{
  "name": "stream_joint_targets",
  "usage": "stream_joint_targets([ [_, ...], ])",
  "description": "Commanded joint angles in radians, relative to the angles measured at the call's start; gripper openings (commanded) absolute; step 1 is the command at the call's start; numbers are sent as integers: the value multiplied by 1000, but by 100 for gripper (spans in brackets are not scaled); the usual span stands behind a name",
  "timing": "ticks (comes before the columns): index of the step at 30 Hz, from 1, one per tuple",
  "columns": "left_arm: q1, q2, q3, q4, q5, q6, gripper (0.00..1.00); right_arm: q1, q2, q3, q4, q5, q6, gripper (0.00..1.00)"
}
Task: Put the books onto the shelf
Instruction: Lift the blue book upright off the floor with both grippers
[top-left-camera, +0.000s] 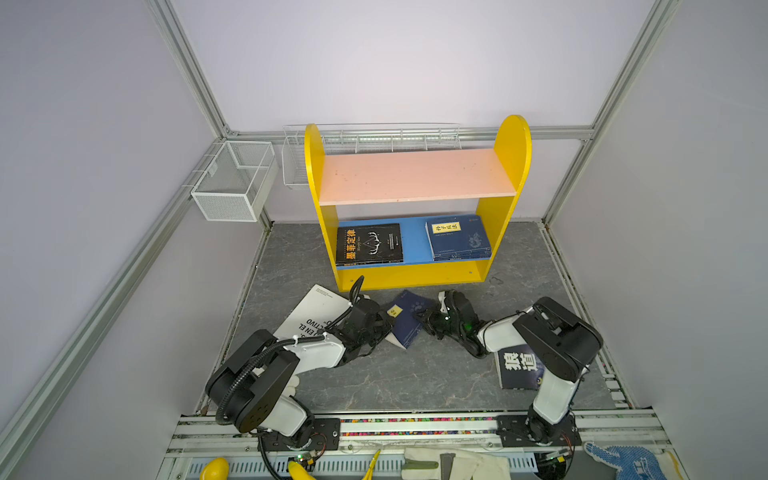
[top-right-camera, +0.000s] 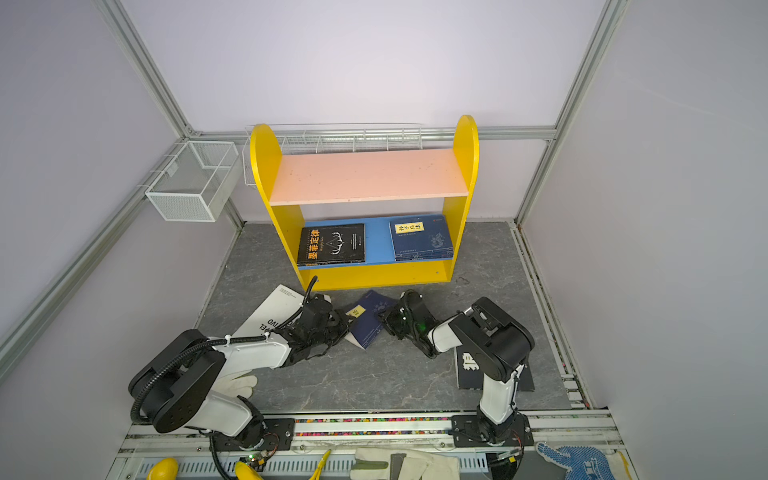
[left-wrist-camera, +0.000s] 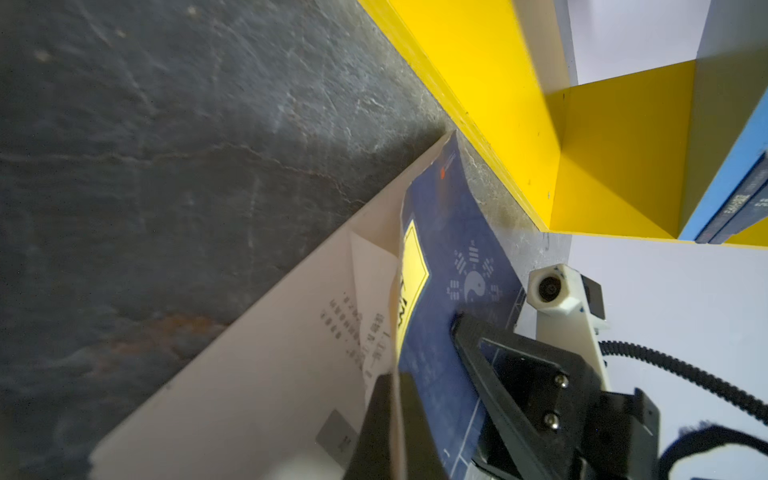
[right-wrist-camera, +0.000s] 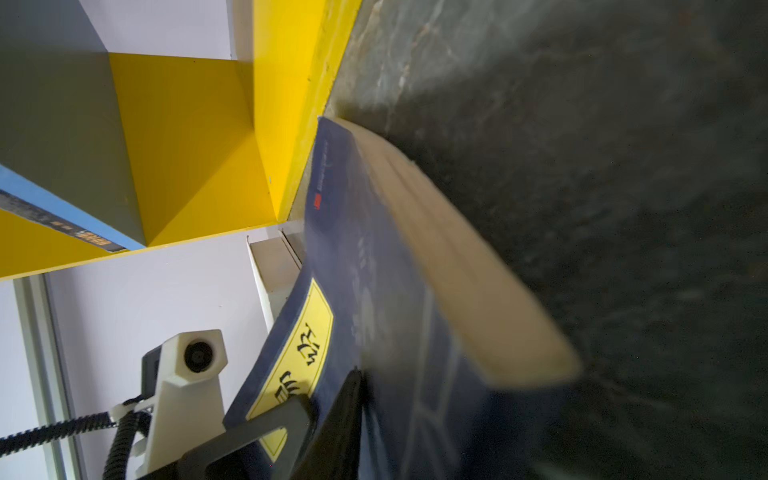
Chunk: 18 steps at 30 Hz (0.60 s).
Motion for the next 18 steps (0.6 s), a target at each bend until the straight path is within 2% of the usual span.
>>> stream_joint_targets([
  [1, -4, -47, -11, -13, -25, 7, 14, 7, -72, 25, -101, 31, -40, 24],
  [5, -1, -117, -11, -73, -60, 44, 47, 6, -162, 67, -273, 45, -122, 21],
  [7, 1, -165, -11, -96, -67, 71, 59, 6, -218, 96, -368, 55, -170, 21],
  [13, 20, -365, -16, -171, -21, 192, 76, 6, -377, 193, -618, 54, -296, 20],
  [18, 46, -554, -12, -249, 14, 245, 87, 6, -490, 227, -723, 39, -344, 19],
])
